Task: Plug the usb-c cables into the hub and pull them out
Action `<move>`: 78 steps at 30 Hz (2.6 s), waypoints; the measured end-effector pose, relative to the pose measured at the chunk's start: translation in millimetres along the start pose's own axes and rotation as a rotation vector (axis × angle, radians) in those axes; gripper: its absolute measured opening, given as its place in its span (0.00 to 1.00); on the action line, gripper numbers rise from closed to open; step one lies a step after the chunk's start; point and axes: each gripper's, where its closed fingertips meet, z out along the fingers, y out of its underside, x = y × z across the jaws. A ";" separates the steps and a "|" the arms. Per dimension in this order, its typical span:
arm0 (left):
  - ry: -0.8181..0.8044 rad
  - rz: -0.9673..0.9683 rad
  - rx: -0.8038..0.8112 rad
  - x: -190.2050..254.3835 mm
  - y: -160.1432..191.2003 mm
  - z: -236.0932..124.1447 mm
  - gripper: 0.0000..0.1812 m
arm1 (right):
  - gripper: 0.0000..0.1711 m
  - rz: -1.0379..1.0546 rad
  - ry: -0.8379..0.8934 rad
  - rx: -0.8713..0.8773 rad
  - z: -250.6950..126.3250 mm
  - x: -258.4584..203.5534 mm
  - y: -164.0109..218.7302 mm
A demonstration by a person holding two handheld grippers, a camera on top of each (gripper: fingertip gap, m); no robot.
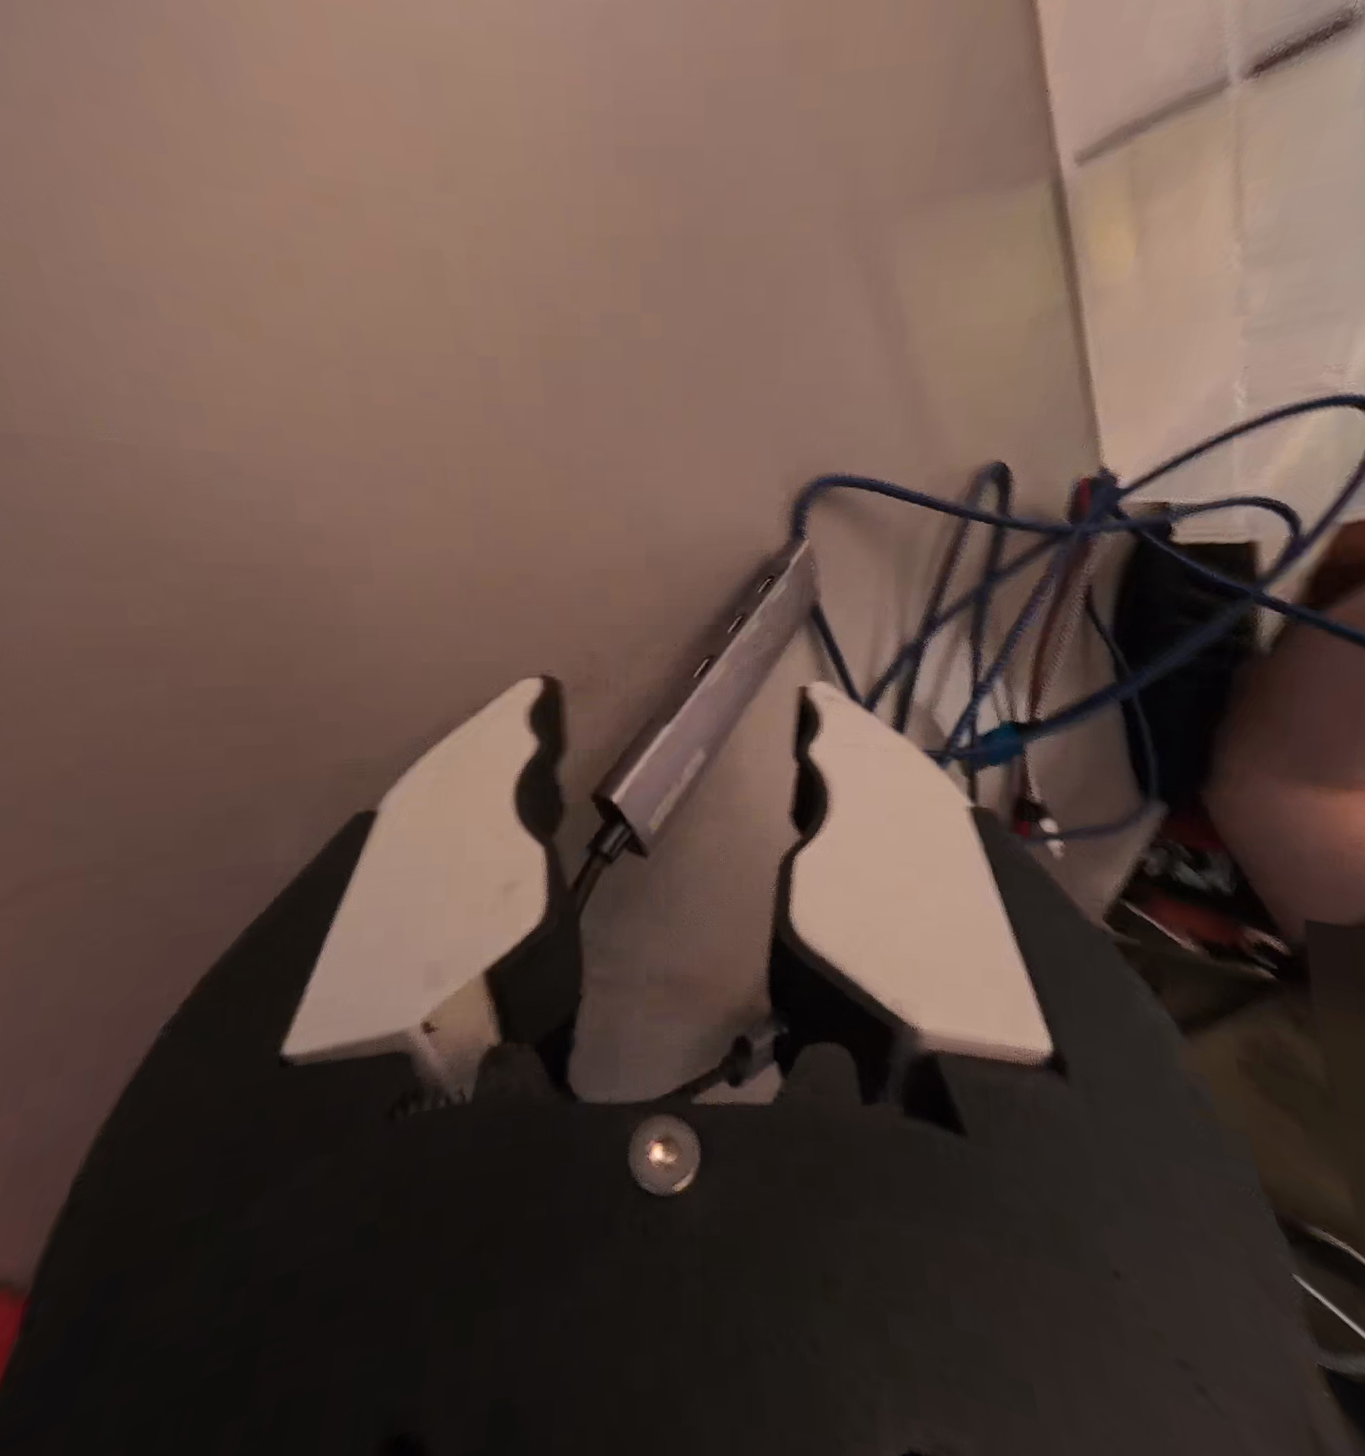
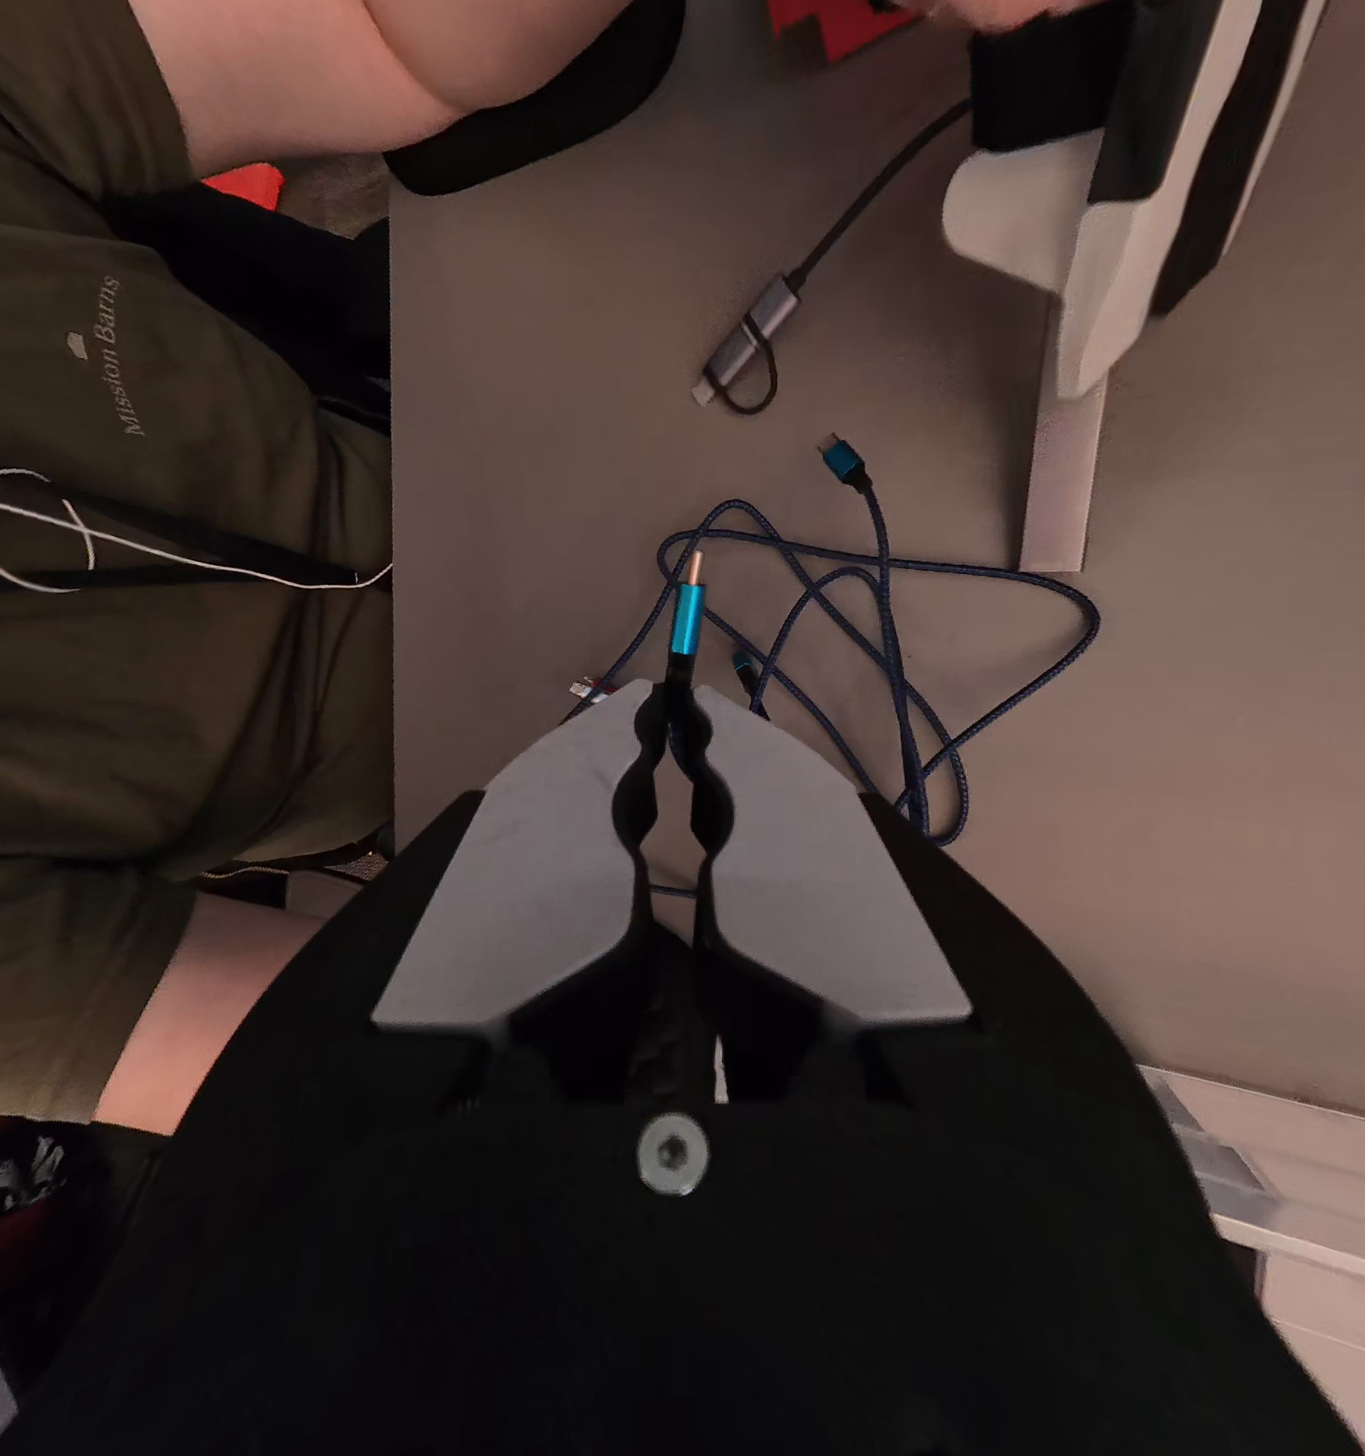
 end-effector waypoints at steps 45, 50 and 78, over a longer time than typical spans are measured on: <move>0.580 0.570 0.375 165.9 -9.8 -101.7 0.03 | 0.16 -0.391 0.273 0.712 -45.4 22.4 -99.8; 0.588 0.599 0.488 175.4 -11.9 -133.6 0.03 | 0.43 -0.410 0.327 1.088 -80.6 16.4 -120.5; 0.523 0.801 0.698 222.1 10.6 -188.0 0.03 | 0.26 -0.444 0.050 1.644 -81.1 -55.8 -152.5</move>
